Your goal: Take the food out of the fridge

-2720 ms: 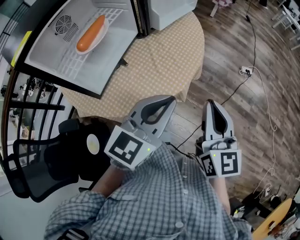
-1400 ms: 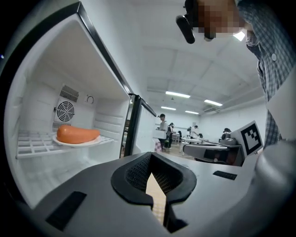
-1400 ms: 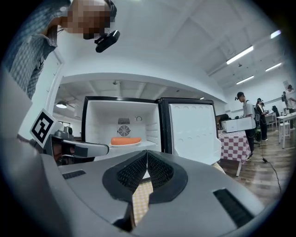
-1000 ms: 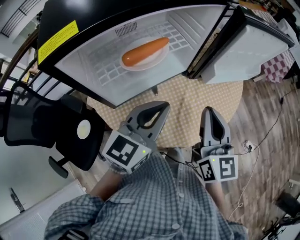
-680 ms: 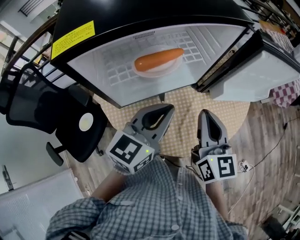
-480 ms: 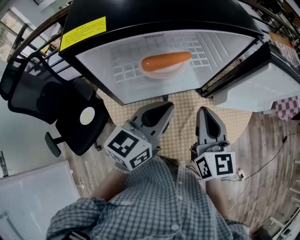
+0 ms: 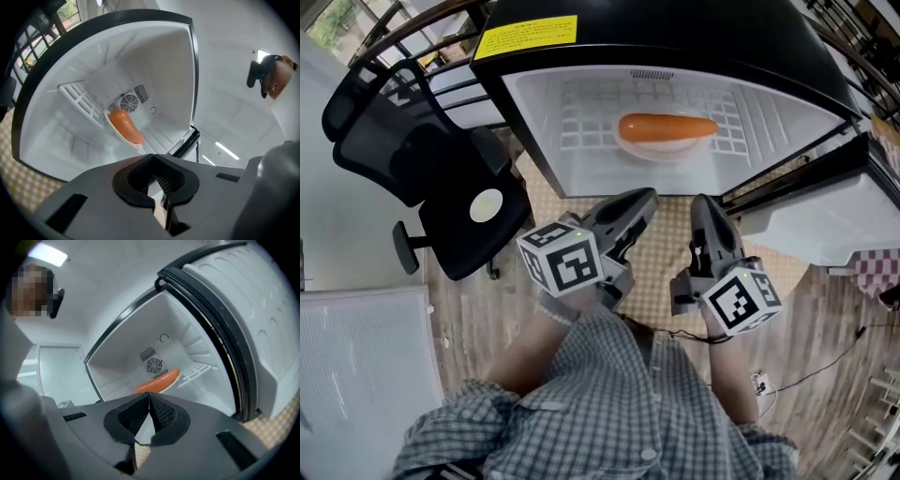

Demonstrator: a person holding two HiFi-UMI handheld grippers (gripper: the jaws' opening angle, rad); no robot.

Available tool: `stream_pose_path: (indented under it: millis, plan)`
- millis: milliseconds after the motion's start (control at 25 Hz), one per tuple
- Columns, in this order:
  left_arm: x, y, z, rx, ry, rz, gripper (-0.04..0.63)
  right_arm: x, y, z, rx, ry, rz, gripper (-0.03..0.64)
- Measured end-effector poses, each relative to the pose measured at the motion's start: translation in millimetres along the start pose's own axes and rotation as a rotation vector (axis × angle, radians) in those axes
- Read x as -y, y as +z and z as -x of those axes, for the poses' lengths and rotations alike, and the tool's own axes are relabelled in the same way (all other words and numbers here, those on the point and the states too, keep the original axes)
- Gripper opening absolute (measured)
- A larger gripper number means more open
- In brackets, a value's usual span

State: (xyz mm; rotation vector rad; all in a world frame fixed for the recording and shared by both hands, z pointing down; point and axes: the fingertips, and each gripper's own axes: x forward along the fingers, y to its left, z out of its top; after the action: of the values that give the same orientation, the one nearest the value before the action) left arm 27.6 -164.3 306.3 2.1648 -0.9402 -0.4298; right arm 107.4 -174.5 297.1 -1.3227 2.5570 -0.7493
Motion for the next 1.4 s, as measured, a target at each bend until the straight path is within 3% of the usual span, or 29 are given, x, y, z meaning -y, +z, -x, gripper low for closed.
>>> stream_pose_path:
  millis: [200,320,520,720,920,1160,1400]
  plan:
    - [-15.1,4.0,-5.3,0.056,-0.018,0.148,0.006,5.2,-2.6,-20.8,-0.020,0.037,-0.015,0.011]
    - [-26.9,6.4,-8.3,0.077,0.008,0.193,0.008,11.6,-7.8,-33.9,-0.042,0.058,-0.099,0.011]
    - [-38.0,11.9,-15.0,0.115,0.023,0.270,0.075,24.8,-17.3,-47.6,-0.074,0.073,-0.255,0.012]
    - [-46.9,14.4,-22.0,0.144,0.038,0.339,0.100,30.8,-16.8,-56.7,-0.063,0.077,-0.363,0.014]
    - [-52.6,20.9,-22.6,0.185,0.034,0.407,0.146,30.6,-9.8,-66.3,-0.024,0.103,-0.487,0.103]
    - [-55.4,31.4,-32.6,0.217,0.009,0.442,0.159,42.9,-6.8,-76.4,0.005,0.081,-0.579,0.103]
    - [-63.0,41.7,-36.9,0.230,0.006,0.445,0.147,44.2,-5.4,-85.2,-0.003,0.092,-0.542,0.103]
